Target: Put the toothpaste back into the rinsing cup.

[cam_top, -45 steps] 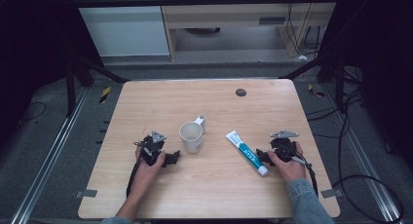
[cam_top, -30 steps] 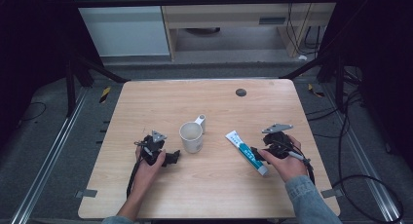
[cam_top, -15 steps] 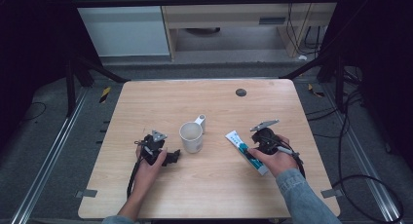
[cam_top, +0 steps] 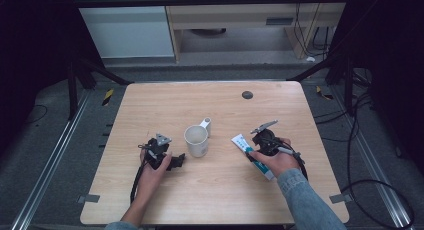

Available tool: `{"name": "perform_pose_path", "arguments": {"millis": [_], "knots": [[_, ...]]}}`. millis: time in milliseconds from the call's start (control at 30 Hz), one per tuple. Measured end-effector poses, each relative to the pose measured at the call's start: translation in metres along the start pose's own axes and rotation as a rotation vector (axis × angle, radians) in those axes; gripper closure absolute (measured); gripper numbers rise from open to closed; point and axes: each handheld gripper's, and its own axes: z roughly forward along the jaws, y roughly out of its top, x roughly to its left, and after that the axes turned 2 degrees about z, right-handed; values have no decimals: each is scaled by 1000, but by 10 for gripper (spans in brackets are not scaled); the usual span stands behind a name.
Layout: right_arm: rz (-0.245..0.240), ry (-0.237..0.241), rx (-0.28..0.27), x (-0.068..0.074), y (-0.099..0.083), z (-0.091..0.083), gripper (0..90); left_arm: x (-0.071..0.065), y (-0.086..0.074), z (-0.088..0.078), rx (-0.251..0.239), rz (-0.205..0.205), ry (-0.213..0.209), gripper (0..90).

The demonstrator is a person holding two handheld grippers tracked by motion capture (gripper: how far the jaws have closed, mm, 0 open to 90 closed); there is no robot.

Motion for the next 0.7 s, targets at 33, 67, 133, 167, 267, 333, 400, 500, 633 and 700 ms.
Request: {"name": "perform_pose_path", "arguments": {"millis": [33,67,133,167,267,333,400,500,633,700], "knots": [[1,1,10,-1,0,3,381,0,0,0,0,0,0,0],[1,1,10,-1,0,3,381,0,0,0,0,0,0,0],[0,2,21,-3,1,5,388,0,0,0,0,-1,-1,0],[-2,2,25,-3,2,6,387,0,0,0,0,-1,-1,0],[-5,-2,34,-5,6,5,387,0,0,0,0,-1,-1,0],[-4,2,38,-6,10,5,387,0,0,0,0,-1,-1,0],[-2,0,41,-7,12,5,391,0,0,0,-1,-1,-1,0],[-1,0,48,-8,14,6,412,0,0,0,0,-1,-1,0],[-1,8,65,-8,16,13,434,0,1,1,0,0,-1,0],[-1,10,69,-8,16,15,435,0,1,1,-1,0,-1,0]]}}
